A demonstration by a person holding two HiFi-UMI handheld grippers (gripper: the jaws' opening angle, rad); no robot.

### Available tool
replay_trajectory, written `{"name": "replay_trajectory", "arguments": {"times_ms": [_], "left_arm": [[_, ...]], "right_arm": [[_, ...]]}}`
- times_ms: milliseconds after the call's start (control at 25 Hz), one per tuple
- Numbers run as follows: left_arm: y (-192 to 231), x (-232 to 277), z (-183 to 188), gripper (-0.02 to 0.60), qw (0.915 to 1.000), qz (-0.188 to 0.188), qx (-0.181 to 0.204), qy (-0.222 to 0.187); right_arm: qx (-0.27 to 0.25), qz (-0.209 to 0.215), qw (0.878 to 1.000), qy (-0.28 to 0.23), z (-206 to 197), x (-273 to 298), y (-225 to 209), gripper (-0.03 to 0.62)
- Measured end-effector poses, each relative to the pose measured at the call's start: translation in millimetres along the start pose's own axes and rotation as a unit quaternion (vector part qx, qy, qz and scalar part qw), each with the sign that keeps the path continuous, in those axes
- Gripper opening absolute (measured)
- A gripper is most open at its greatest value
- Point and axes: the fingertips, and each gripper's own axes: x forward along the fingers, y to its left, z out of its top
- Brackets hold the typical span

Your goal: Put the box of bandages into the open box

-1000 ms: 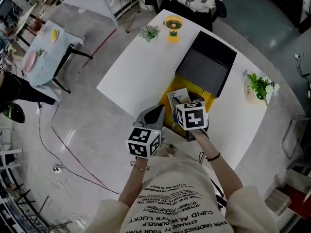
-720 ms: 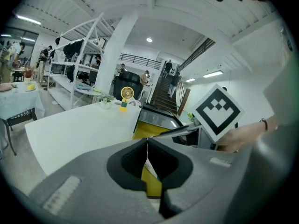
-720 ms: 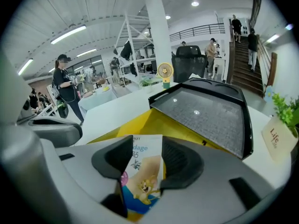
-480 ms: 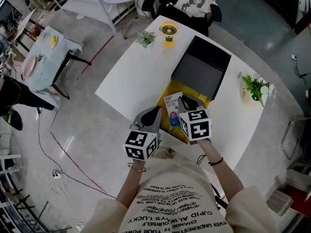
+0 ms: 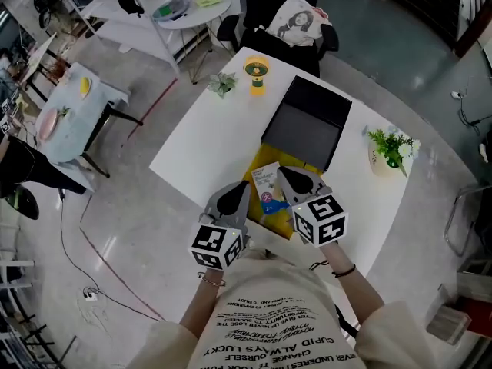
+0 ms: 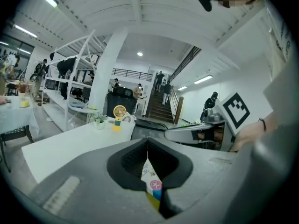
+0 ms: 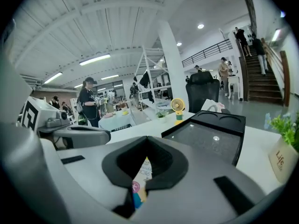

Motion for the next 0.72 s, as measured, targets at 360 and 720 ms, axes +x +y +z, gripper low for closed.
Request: {"name": "replay_trajectory", "arguments": {"times_ms": [360,720], "left_arm": [[4.9,-16.3,34.7,0.023,0.9982,0.011,0.027,-0.052],[15.3,-35.8,55.5,0.023,0.9949,0.035,0.043,-0.084]], "right_arm": [[0.018,0.009,0.996,-0.086,32.0,-36.2,-8.2,0.005],[0.026,-0.005,0.987,-0.158,57.8,-72.3,-13.4,0.005]]}}
